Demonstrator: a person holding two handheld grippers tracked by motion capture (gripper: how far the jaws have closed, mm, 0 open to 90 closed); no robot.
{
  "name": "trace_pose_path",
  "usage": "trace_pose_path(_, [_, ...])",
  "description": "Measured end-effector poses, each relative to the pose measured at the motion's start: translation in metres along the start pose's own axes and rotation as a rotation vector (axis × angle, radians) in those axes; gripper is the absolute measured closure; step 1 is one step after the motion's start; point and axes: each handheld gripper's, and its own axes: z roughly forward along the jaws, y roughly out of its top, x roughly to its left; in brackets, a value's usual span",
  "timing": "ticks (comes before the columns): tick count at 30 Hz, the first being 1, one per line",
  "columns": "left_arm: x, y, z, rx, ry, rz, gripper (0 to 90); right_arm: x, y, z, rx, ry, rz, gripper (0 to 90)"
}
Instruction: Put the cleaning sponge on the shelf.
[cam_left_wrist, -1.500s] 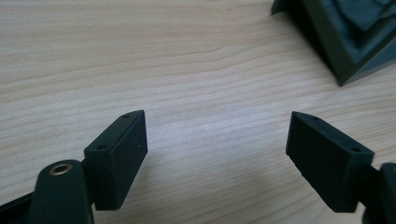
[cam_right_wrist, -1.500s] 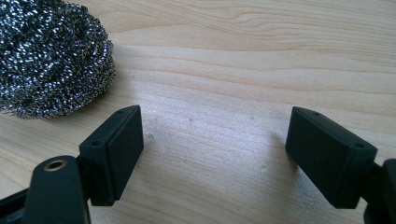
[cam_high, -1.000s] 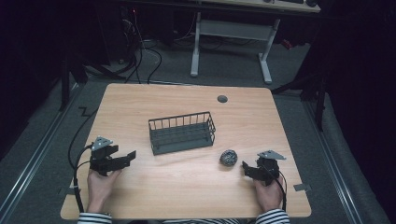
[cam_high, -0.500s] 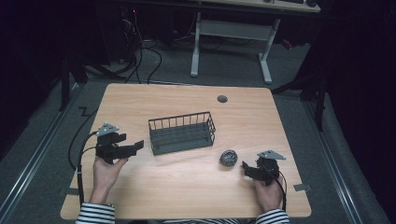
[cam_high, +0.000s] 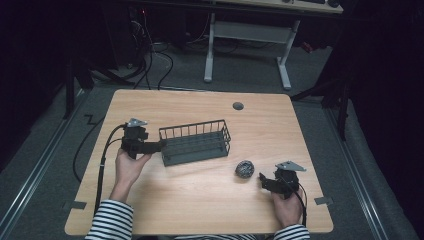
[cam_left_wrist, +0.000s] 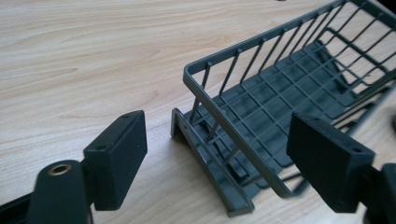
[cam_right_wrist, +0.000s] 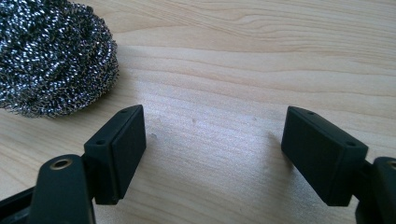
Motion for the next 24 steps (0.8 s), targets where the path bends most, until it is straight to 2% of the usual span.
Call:
trace_pose_path(6, [-0.003,0.000,0.012,0.017,0.002,0.021,30.4,0.000,0.000,0.000,-0.001,0.001,-0.003,22.2])
trace_pose_path(11, [-0.005,-0.002,0.014,0.016,-0.001,0.034,40.8,0.000,0.000,0.000,0.001,0.001,-0.002,22.2])
trace_pose_path(16, [-0.006,-0.004,0.013,0.008,-0.030,0.046,51.2,0.000,0.000,0.000,0.001,0.002,-0.003,22.2])
trace_pose_path(24, [-0.009,-0.006,0.012,0.013,-0.041,0.054,55.3,0.000,0.000,0.000,0.001,0.002,-0.001,22.2])
